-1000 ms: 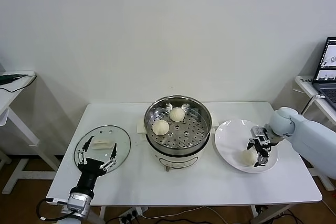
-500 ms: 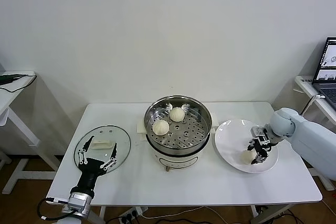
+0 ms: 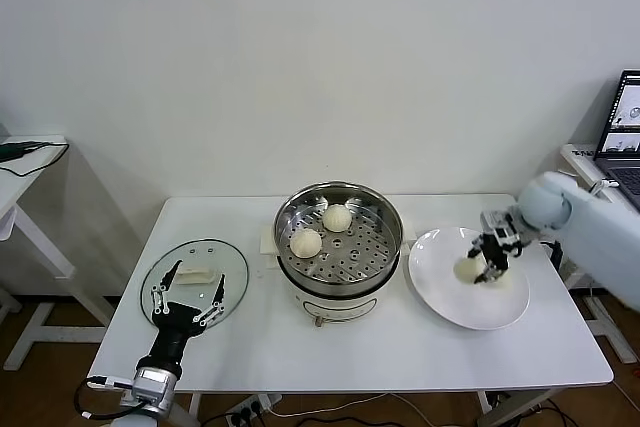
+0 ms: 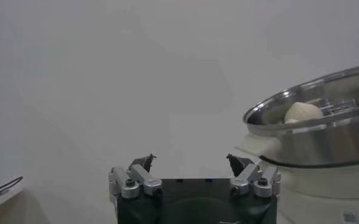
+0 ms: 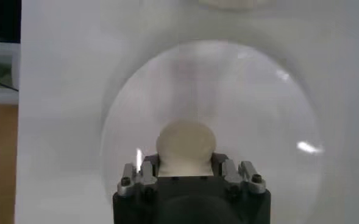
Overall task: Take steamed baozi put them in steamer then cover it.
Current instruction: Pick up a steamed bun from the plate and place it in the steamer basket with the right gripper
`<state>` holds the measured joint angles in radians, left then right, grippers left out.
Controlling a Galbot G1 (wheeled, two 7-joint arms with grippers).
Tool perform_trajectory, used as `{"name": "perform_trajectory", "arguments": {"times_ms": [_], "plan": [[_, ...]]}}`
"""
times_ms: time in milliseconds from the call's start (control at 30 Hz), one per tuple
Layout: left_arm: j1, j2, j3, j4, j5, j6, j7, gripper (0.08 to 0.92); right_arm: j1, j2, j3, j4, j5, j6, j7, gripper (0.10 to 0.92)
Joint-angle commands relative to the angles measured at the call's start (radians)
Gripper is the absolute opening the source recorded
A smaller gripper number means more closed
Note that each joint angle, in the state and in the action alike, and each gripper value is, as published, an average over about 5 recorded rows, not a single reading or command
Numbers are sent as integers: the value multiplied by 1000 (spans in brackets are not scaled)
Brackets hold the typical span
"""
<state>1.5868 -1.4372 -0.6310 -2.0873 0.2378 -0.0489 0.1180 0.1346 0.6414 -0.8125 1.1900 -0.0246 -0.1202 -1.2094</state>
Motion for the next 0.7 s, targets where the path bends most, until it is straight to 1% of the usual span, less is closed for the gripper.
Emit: {"name": "perform_trajectory", "arguments": {"times_ms": [33, 200, 300, 400, 500, 600, 700], "plan": [[-1, 2, -2, -3, 2, 1, 0, 823, 466, 29, -245, 63, 122, 97, -35, 594], [-5, 3, -1, -5, 2, 4, 0, 823, 640, 92, -363, 149, 115, 305, -35, 593], [-5, 3, 3, -6, 3, 5, 0, 823, 681, 147, -407, 200, 79, 428, -1, 588], [-5, 3, 4, -9, 4, 4, 0, 823, 698, 208, -447, 243, 27, 504, 42, 586], [-3, 4, 1, -11, 4, 1, 2, 823, 695, 282, -493, 257, -37, 590, 102, 587], [0, 5, -5, -12, 3, -3, 3, 823, 672, 348, -522, 238, -94, 683, 162, 590], [1, 5, -12, -10, 1, -6, 5, 823, 636, 390, -526, 226, -147, 743, 214, 590]]}}
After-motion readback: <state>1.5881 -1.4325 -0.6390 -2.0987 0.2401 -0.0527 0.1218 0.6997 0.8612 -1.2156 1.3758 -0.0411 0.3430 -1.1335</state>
